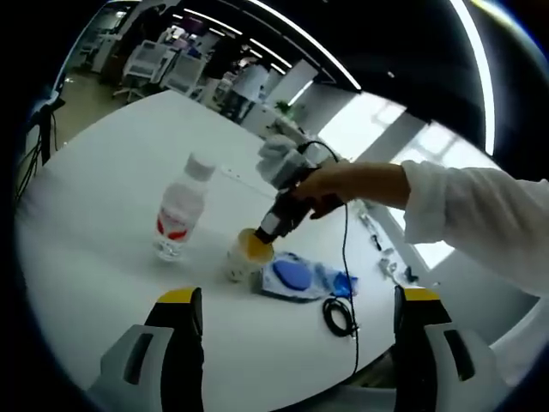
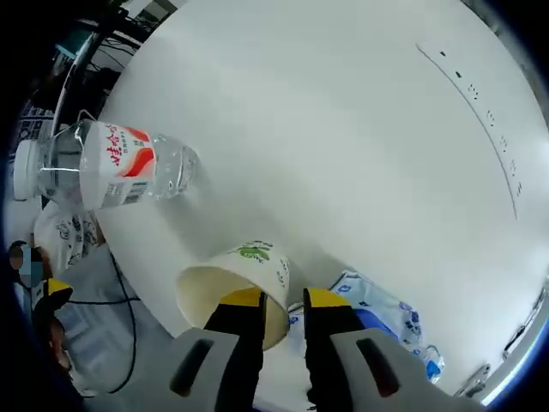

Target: Arrange the tabletop items into an orderly group along one side of the table until the central work area is clear of visible clutter.

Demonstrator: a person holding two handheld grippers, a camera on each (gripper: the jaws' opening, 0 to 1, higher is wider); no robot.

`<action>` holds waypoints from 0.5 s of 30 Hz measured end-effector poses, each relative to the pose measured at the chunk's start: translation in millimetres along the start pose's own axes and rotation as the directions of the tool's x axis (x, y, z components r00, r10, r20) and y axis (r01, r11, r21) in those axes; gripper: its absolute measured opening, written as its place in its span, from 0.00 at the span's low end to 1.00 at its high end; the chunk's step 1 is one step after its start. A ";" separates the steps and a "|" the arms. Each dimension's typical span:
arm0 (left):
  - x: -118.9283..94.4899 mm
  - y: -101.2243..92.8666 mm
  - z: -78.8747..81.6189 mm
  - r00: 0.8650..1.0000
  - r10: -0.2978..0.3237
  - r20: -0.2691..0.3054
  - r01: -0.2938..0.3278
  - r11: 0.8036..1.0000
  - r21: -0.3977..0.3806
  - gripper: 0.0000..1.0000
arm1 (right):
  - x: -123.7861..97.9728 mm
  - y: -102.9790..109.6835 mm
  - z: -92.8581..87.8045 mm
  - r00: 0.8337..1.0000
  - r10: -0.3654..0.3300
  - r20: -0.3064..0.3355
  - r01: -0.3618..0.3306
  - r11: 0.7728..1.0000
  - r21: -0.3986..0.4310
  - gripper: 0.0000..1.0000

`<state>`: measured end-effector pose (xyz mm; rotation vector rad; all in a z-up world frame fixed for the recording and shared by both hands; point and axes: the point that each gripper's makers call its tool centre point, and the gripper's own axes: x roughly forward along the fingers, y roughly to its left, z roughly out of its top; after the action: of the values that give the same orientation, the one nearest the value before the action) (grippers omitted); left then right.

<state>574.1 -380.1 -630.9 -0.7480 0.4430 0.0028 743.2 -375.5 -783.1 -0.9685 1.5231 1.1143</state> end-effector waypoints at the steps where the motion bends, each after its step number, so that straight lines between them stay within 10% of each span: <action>1: 0.1 0.6 -0.3 1.000 0.001 -0.001 -0.001 1.000 -0.003 0.89 | -0.4 -1.0 0.4 1.000 -0.004 0.004 0.004 1.000 -0.007 0.16; 15: 5.8 6.1 -9.1 0.999 0.033 -0.027 -0.033 0.999 0.009 0.89 | -29.8 -2.6 -6.1 0.989 0.003 0.149 0.012 0.995 -0.094 0.42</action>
<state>574.9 -382.5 -643.1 -0.7334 0.4811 0.0216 750.3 -380.6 -753.9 -0.9301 1.3569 1.2376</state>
